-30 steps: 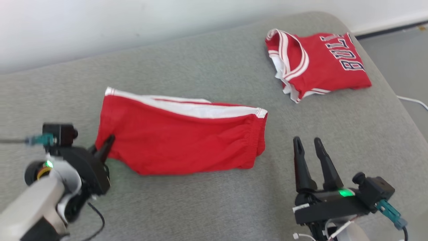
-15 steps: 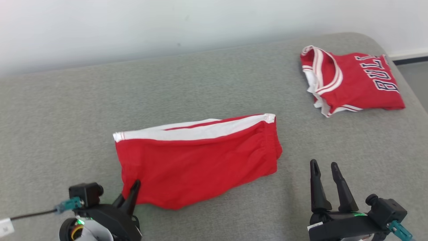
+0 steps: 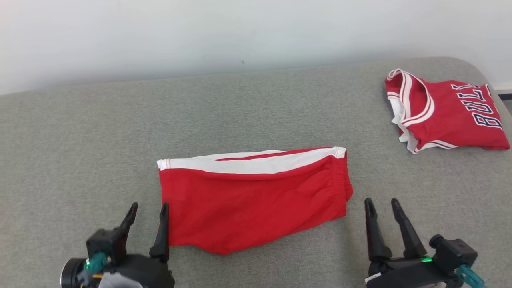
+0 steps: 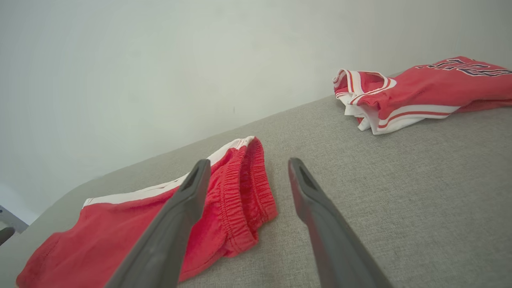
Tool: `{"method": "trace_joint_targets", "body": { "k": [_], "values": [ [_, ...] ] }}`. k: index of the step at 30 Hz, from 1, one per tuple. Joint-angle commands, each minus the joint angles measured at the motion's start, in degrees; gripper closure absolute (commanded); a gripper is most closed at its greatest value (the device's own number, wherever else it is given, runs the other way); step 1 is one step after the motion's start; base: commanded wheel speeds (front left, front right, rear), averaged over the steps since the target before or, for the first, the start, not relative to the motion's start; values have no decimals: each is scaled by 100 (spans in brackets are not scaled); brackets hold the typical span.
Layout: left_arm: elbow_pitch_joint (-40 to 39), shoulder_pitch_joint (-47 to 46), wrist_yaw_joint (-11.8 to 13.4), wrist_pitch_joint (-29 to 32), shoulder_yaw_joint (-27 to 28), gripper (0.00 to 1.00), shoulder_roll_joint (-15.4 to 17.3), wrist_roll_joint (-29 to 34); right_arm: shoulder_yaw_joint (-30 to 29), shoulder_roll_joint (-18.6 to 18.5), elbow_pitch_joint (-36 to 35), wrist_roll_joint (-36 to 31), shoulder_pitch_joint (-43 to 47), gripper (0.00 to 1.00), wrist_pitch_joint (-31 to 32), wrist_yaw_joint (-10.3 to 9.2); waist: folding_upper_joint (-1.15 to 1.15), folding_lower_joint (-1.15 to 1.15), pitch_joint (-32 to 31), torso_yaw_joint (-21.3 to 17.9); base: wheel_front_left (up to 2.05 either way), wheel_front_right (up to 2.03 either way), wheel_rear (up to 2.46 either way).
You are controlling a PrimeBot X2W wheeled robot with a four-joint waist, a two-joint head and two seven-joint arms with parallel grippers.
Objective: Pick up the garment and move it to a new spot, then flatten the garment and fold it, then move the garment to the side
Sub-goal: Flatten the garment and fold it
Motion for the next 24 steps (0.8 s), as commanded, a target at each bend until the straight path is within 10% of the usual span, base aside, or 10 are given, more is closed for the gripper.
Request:
{"method": "trace_joint_targets", "body": {
  "k": [1,6,24],
  "values": [
    [-82,194,43,-13,178,0,-77,315,53,-39,31,-87,-39,0,-3,-17,0,0,-47,73,0,0,0],
    [-494,904,137,-14,1234,0,-630,1400,184,-169,288,-289,-222,0,-2,-17,0,0,-89,256,0,0,0],
    [-688,1837,-925,-15,3043,0,-1875,3163,348,-732,2476,-526,-1633,0,25,-17,0,0,-245,874,0,0,0]
  ]
}}
